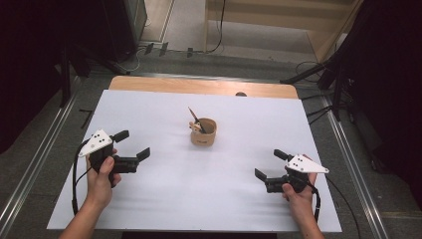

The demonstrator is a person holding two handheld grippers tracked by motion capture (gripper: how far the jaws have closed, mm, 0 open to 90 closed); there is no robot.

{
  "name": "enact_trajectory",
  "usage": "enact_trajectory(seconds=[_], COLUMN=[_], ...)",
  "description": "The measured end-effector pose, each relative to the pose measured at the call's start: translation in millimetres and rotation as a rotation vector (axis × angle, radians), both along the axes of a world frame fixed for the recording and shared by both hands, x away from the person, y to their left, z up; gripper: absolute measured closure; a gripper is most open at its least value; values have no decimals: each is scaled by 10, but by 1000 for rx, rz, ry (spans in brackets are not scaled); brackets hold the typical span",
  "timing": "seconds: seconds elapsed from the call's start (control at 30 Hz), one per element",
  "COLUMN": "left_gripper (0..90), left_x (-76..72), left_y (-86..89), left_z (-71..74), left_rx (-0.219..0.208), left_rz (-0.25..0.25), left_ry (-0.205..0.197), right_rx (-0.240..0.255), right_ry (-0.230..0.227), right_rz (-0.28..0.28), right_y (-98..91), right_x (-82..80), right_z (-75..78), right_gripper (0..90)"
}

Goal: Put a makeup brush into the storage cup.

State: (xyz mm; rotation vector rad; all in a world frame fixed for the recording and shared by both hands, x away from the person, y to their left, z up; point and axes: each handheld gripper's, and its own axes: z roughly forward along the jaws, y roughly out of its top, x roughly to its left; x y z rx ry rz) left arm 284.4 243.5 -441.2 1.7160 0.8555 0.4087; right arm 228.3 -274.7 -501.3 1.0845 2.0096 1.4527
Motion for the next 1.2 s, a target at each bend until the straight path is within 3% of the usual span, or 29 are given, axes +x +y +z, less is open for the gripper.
enact_trajectory(seconds=[0.23,0.43,0.7,0.77,0.83,0.93,1.07,1.2], left_gripper=[0,0,0,0,0,0,0,0], left_x=[-71,-168,-324,-331,-330,-304,-291,-271], left_y=[171,315,448,481,500,505,469,448], left_z=[-77,-160,-289,-290,-296,-326,-356,-374], left_rx=[8,-12,79,66,73,68,92,94], left_rz=[24,54,81,84,96,104,99,97], left_ry=[6,21,10,9,0,14,27,45], right_rx=[-2,1,-6,2,-1,3,-13,22], right_ry=[-3,5,4,5,3,-4,-3,11], right_rz=[-5,-12,-37,-51,-61,-67,-81,-81], right_y=[3,2,-8,-29,-39,-34,-22,-8], right_x=[-8,-19,-40,-51,-68,-94,-120,-148], right_z=[2,-17,-16,-15,-5,11,2,35], right_gripper=[0,0,0,0,0,0,0,0])
